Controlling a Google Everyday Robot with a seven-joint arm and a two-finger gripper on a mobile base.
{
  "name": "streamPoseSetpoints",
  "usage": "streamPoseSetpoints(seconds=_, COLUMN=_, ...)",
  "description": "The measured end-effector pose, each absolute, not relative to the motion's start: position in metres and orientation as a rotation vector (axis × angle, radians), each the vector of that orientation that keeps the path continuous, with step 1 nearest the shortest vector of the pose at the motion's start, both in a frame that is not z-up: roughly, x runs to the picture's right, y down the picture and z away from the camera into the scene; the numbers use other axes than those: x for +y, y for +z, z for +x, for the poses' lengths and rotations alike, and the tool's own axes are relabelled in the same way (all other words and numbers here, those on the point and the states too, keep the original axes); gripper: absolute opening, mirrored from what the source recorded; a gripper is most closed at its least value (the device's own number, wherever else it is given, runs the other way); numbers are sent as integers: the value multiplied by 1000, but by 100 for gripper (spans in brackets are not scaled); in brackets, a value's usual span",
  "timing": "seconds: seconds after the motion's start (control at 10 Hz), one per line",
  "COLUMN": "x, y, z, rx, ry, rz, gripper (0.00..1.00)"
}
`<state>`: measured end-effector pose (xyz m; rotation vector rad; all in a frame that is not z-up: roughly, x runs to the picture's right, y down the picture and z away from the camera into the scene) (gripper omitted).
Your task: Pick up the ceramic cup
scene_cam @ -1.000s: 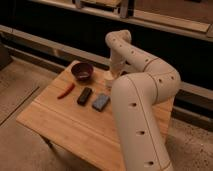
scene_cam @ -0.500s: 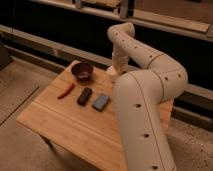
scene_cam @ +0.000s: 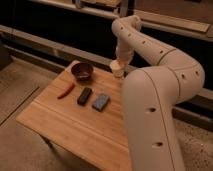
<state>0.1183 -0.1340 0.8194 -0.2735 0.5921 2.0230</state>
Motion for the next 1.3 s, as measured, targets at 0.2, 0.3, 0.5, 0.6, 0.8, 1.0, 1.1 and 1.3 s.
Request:
streamPoseSetpoints(seconds=0.2, x=-140, y=806, z=120, rx=560, ry=2031, rz=-255, gripper=0)
streamPoseSetpoints(seconds=0.3, x=-139, y=804, z=118, rx=552, ry=2033, rz=-263, gripper=0)
streamPoseSetpoints(seconds=0.5, x=-135, y=803, z=110, rx=534, ry=2032, rz=-308, gripper=0)
streamPoseSetpoints(seconds=0.6, x=-132, y=802, z=102, rx=514, ry=2016, rz=-354, gripper=0)
streamPoseSetpoints(seconds=0.8, x=-128, y=801, z=100, rx=499, ry=1979, rz=-386, gripper=0)
streamPoseSetpoints(seconds=1.0, x=-123, y=800, z=99, rx=498, ry=1938, rz=-418, gripper=0)
streamPoseSetpoints(seconds=1.1, x=-122, y=800, z=100, rx=497, ry=1926, rz=-426, gripper=0)
streamPoseSetpoints(seconds=1.3, x=-120, y=801, z=101, rx=499, ry=1901, rz=-436, gripper=0)
